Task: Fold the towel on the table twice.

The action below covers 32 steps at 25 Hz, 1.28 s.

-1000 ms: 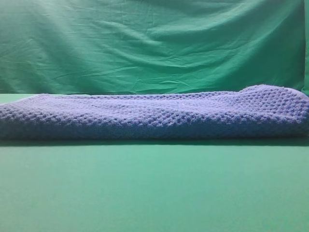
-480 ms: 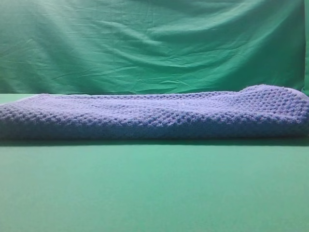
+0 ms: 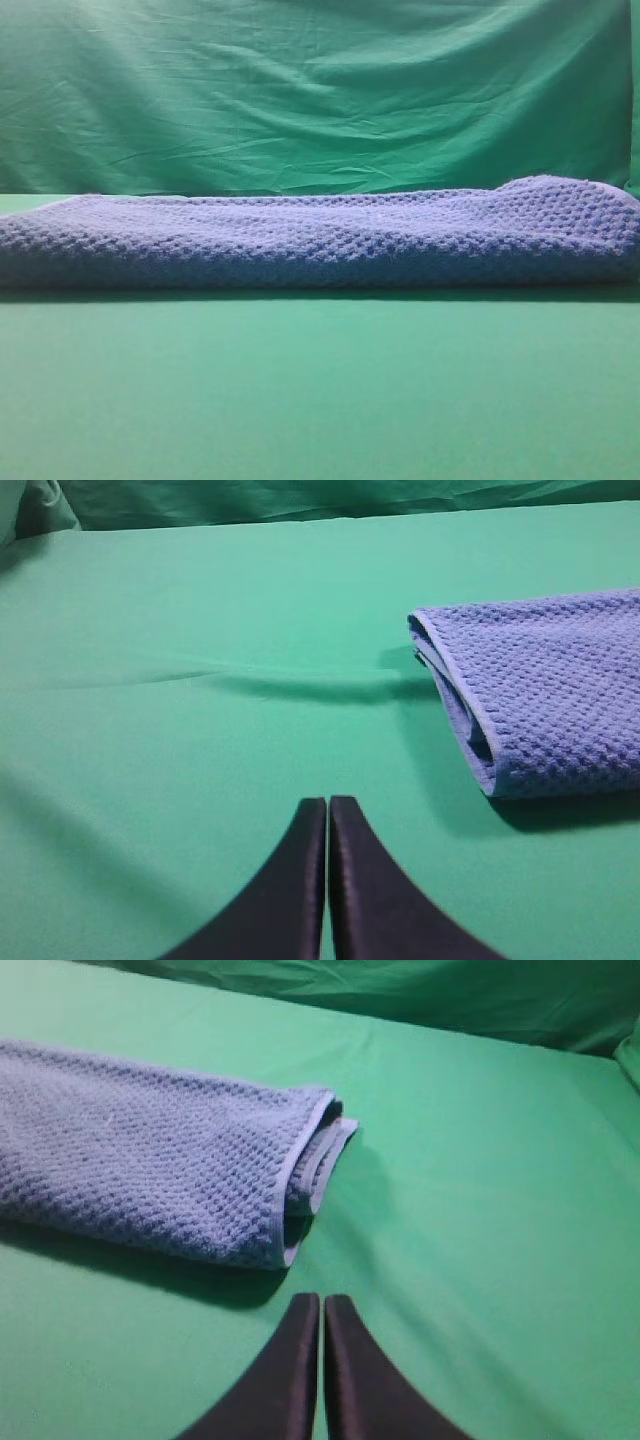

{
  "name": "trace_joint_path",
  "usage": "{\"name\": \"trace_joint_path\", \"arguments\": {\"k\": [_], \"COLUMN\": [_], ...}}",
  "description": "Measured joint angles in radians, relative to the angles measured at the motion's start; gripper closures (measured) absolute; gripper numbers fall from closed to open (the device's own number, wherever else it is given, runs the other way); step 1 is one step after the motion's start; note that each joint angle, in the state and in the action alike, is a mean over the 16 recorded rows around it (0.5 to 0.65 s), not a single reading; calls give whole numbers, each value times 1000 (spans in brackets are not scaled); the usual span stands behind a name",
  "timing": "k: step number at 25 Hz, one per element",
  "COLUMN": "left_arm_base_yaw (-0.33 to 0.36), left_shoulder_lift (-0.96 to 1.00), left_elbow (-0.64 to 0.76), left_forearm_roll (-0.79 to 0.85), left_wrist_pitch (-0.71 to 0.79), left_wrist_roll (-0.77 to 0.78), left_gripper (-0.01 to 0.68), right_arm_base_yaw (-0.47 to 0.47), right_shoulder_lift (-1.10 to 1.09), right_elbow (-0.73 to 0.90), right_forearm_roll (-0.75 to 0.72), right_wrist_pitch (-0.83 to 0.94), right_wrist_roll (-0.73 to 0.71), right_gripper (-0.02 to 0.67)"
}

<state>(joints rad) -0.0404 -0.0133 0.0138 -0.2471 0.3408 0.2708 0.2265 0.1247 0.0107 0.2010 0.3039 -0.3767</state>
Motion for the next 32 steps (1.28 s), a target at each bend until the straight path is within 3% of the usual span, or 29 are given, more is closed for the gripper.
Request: {"name": "trace_joint_path", "arguments": {"k": [17, 32], "left_arm_base_yaw": [0, 0], "left_shoulder_lift": [0, 0], "left_elbow": [0, 0], "left_forearm_roll": [5, 5], "left_wrist_pitch": [2, 2], "left_wrist_roll": [2, 3], "left_gripper": [673, 673], "right_arm_base_yaw": [0, -13], "right_shoulder_lift": [0, -69], "right_elbow": [15, 15], "right_forearm_roll": [-9, -10], "right_wrist_pitch": [66, 70], "right_wrist_roll": [-52, -15], "right_gripper": [649, 649]}}
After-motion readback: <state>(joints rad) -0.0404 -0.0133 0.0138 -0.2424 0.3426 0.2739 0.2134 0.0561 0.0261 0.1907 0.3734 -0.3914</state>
